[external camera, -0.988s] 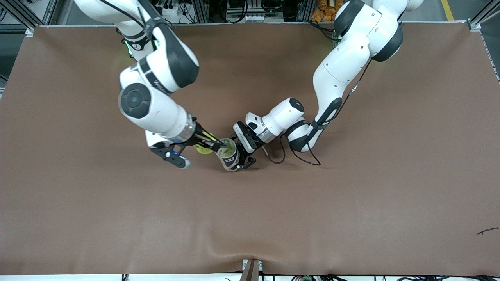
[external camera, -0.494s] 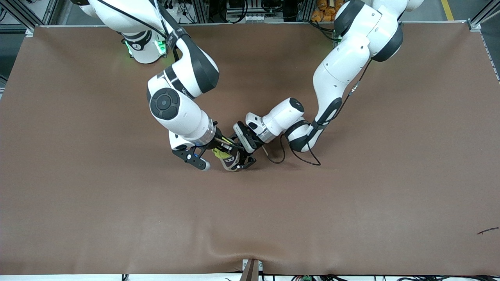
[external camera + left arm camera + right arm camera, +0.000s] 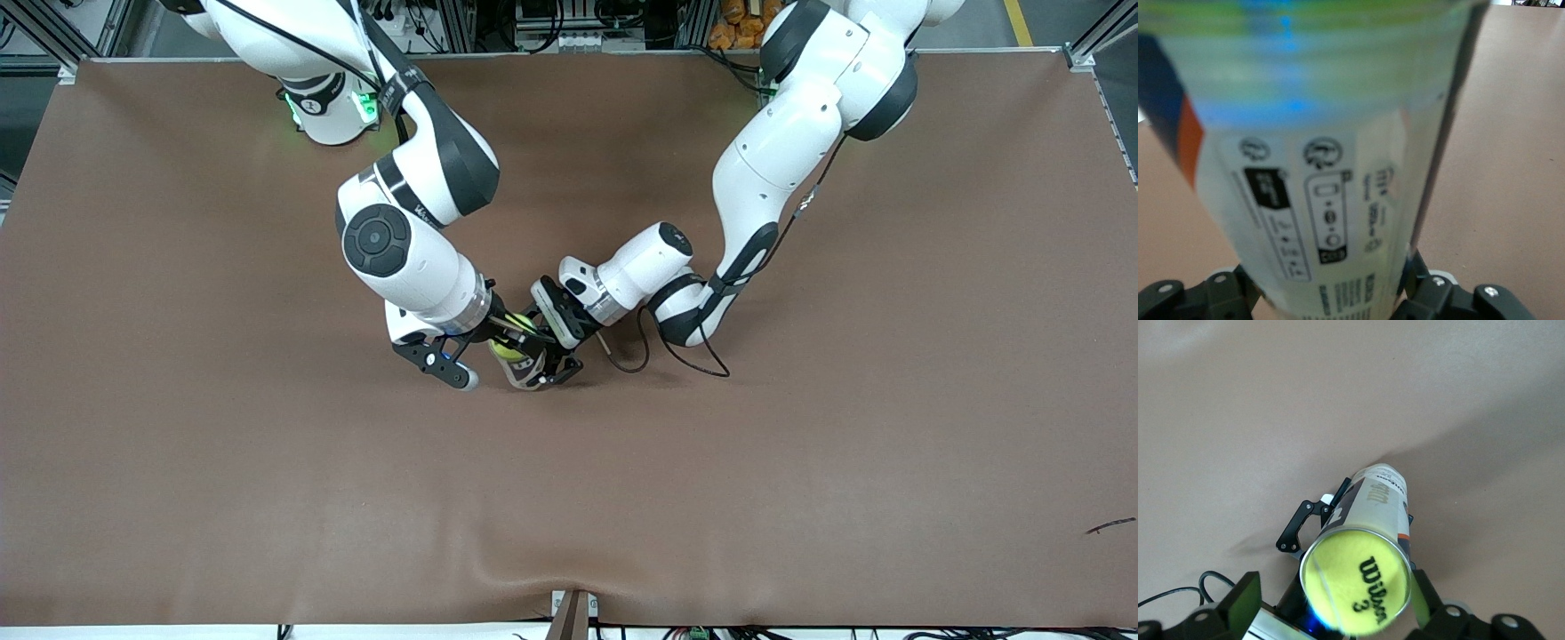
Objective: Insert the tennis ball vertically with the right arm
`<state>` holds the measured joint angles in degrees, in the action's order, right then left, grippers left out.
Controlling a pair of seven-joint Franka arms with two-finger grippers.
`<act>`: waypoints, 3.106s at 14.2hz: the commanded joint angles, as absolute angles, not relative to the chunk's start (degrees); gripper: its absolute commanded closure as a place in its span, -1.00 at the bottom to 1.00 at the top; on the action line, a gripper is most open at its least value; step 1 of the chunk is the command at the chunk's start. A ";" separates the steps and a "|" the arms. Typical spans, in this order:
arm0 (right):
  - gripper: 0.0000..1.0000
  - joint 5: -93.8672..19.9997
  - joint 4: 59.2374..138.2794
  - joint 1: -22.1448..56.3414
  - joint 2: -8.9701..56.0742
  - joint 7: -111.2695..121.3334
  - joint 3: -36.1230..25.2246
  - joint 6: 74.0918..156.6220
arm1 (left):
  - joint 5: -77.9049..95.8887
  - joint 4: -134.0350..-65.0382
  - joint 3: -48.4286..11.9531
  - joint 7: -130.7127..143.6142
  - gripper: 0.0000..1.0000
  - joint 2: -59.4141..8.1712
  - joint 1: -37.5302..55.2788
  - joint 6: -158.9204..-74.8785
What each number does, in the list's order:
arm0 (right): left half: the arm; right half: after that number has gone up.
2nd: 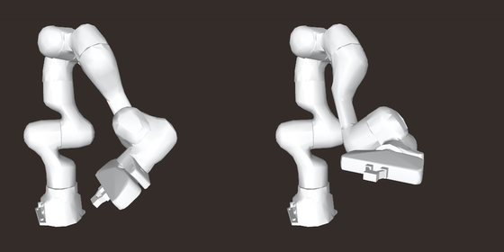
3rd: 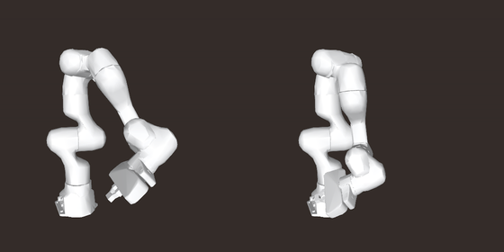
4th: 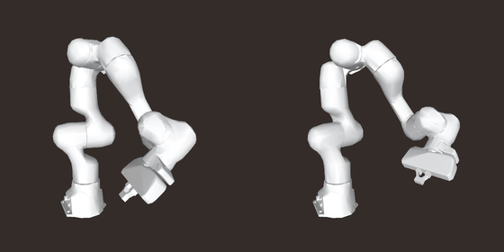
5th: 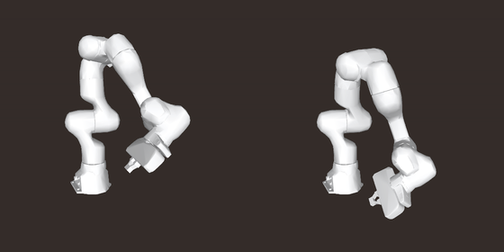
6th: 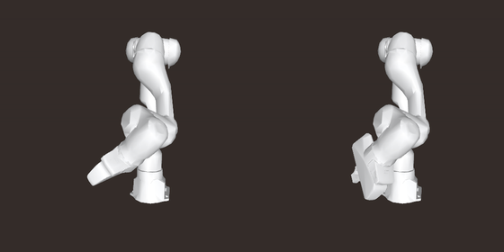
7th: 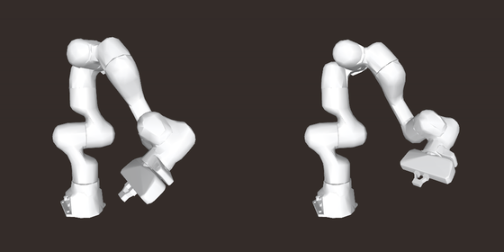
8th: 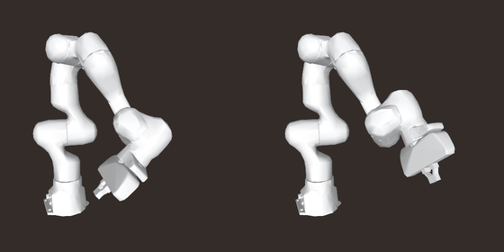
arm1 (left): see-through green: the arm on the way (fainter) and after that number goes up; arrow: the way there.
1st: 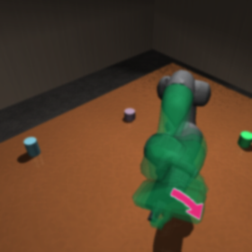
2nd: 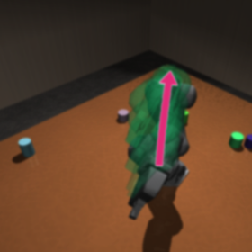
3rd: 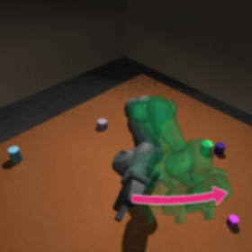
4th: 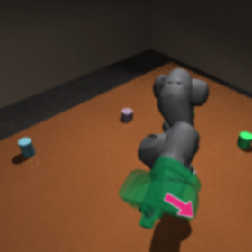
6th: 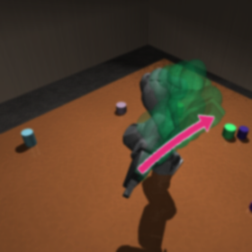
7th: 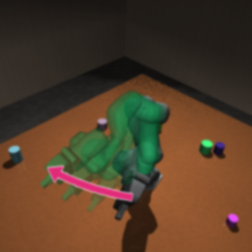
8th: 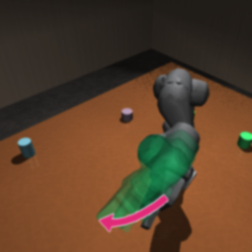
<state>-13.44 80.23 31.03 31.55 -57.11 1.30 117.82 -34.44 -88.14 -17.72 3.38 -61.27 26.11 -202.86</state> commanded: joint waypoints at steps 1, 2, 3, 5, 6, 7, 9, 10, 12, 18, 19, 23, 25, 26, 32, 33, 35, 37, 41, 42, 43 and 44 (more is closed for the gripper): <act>-1.00 -13.45 80.24 30.50 30.94 -57.13 0.79 117.33 | -33.84 -86.92 -17.49 2.64 -0.67 -62.05 26.46 -203.64; -1.00 -13.45 80.24 29.98 30.59 -56.95 0.62 116.90 | -33.84 -86.92 -17.58 2.64 -0.68 -61.96 26.54 -203.64; -1.00 -13.45 80.16 28.84 30.24 -56.78 0.62 115.94 | -33.84 -86.92 -17.49 2.64 -0.68 -61.96 26.46 -203.64; -1.00 -13.45 80.16 26.29 28.84 -51.11 0.53 112.70 | -33.84 -86.92 -17.49 2.64 -0.69 -61.96 26.46 -203.64; -1.00 -13.45 80.16 24.45 28.22 -46.19 0.53 109.63 | -33.84 -86.92 -17.49 2.64 -0.69 -61.96 26.46 -203.64; -1.00 -13.19 80.33 22.78 27.52 -41.88 0.35 107.42 | -33.75 -86.92 -17.49 2.64 -0.73 -61.96 26.46 -203.64; -1.00 -9.43 82.60 19.53 24.63 -36.58 0.18 104.34 | -33.75 -86.92 -17.58 2.64 -0.89 -61.96 26.37 -203.64; -1.00 -6.97 83.84 17.77 22.70 -34.82 0.18 103.89 | -33.58 -86.92 -17.58 2.64 -1.00 -61.96 26.37 -203.64; -1.00 -5.98 85.25 13.99 19.35 -28.07 0.18 100.74 | -33.49 -87.10 -17.58 2.72 -1.00 -61.96 26.28 -203.64; -1.00 -5.37 88.13 4.75 8.11 -8.74 -0.87 89.22 | -34.19 -88.06 -17.49 2.81 -1.00 -61.70 25.84 -203.55; -1.00 -5.10 90.42 4.14 5.13 -5.92 -1.66 89.21 | -34.19 -88.76 -17.49 2.81 -1.00 -61.61 25.67 -203.55; -1.00 -4.57 89.22 -0.34 2.37 3.96 -1.93 87.03 | -34.45 -91.31 -17.49 2.99 -1.00 -61.26 24.79 -203.55; -1.00 -2.99 86.67 -0.44 2.37 0.64 -1.23 84.03 | -34.63 -94.03 -17.49 2.99 -1.00 -60.47 23.30 -203.55; -1.00 -2.90 86.57 -0.35 2.20 -2.34 -1.14 82.63 | -34.63 -95.35 -17.49 2.81 -1.00 -60.03 22.86 -203.55; -1.00 -2.38 86.57 -0.88 -0.70 -4.13 0.44 77.87 | -34.63 -100.72 -17.58 3.43 -1.00 -56.34 17.15 -201.28; -1.00 -1.59 86.57 -0.88 -0.79 -4.04 0.35 77.87 | -34.63 -100.81 -17.58 3.43 -1.00 -55.47 16.01 -199.88; -1.00 -0.97 86.57 -0.88 -0.97 -3.60 -0.26 77.78 | -34.63 -101.08 -18.71 3.43 -1.00 -52.66 13.37 -193.05; -1.00 -0.97 86.57 -1.66 -1.05 -3.52 -0.44 77.61 | -34.54 -100.46 -22.74 4.13 -1.00 -51.33 8.73 -186.27; -1.00 -0.79 86.49 -2.28 -1.05 -3.52 -0.44 76.81 | -33.84 -94.24 -31.45 4.04 -1.00 -51.42 -1.03 -169.51; -1.00 -0.70 85.88 -2.37 -0.97 -3.52 -0.27 77.25 | -33.66 -91.78 -33.12 4.04 -1.00 -51.42 -2.53 -163.80; -1.00 -0.88 85.43 -2.37 -1.05 -3.69 -0.26 76.99 | -33.40 -89.32 -34.70 4.04 -1.00 -51.42 -3.68 -158.61; -1.00 -0.88 85.43 -2.37 -1.23 -3.78 -0.18 76.30 | -32.27 -86.69 -36.63 4.04 -1.00 -51.42 -4.74 -153.33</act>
